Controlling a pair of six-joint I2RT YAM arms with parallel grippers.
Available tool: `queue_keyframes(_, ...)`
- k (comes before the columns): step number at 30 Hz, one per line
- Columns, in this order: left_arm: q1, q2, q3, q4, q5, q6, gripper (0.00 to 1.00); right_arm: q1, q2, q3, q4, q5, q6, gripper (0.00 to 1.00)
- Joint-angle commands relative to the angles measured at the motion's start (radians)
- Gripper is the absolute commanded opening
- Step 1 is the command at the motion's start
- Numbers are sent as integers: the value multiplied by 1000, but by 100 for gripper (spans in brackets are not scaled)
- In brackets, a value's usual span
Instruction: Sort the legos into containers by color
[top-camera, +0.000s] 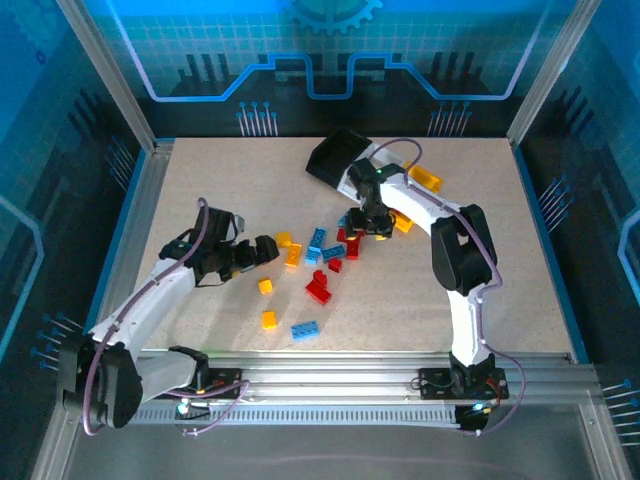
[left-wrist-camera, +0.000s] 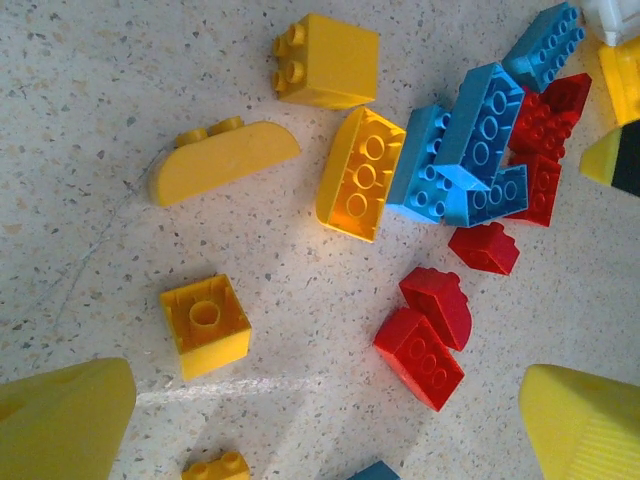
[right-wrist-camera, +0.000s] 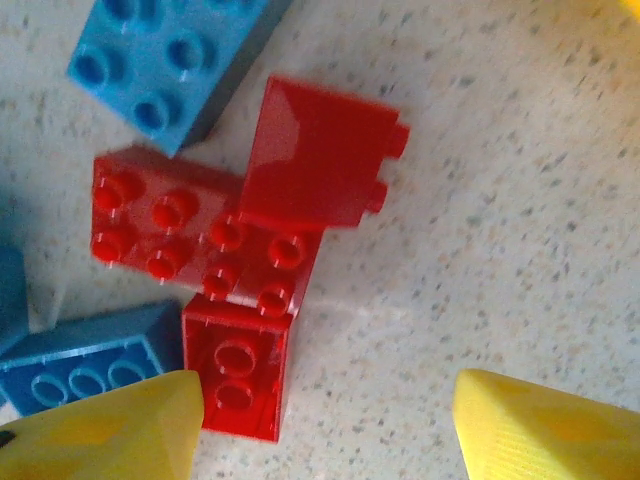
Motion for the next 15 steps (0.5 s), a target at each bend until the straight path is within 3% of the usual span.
queue_keyframes(1, 0, -21, -16, -28, 4, 6, 99, -10, 36, 70, -29, -13, 8, 69)
queue_keyframes(15, 11, 44, 16, -15, 6, 23, 99, -33, 149, 198, -69, -5, 11, 66)
